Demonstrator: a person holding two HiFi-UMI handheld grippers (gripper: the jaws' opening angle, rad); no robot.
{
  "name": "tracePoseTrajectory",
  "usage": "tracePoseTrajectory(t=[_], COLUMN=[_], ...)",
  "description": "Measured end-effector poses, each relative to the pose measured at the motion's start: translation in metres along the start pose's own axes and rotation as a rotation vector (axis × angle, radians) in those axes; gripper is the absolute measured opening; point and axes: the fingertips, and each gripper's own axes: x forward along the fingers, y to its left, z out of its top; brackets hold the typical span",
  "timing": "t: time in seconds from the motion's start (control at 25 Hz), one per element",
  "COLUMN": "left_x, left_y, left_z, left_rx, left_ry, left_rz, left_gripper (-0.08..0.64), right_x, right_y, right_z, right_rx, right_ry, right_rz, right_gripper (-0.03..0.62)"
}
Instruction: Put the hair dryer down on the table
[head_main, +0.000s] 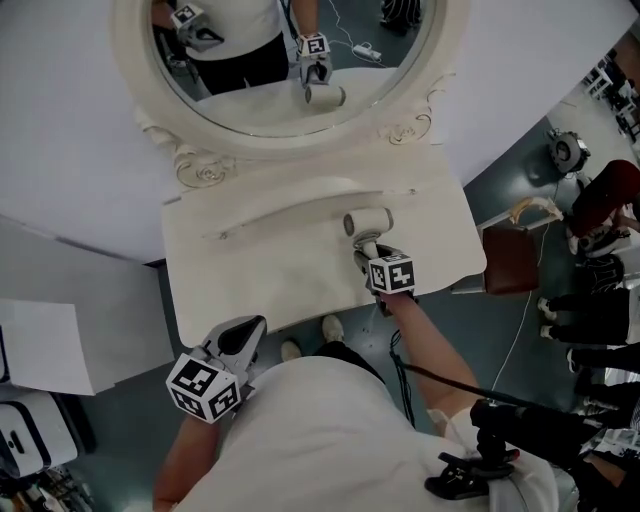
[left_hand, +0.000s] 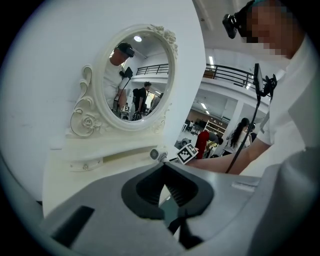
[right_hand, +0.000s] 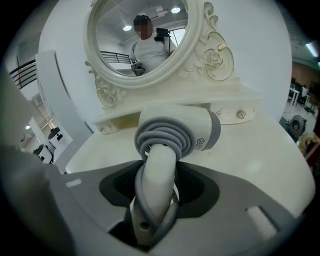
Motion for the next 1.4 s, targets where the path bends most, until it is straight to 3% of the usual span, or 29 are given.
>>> tracePoseTrajectory(t=[0.64,1.04,1.4], left_x=[0.032,0.045,0.042], left_y=[0.038,0.045,0.048], left_z=[0.034,0.039,0.036], left_rx=[-0.036,-0.052,-0.053], left_ry=[0.002,0.017,0.018], left_rz=[0.099,0.118,0.124], left_gripper=[-0.003,-0.003,-0.003], right_x=[0.061,0.076,0.079], right_y=[-0.034,-0.04,-0.041], right_z=[0.032,0.034,0.034], right_rx=[-0.102,-0.21,-0.212], right_ry=[0.077,0.085,0.058], right_rz=[-0.037,-0.09,-0.1], right_gripper=[0.199,0.202,0.207])
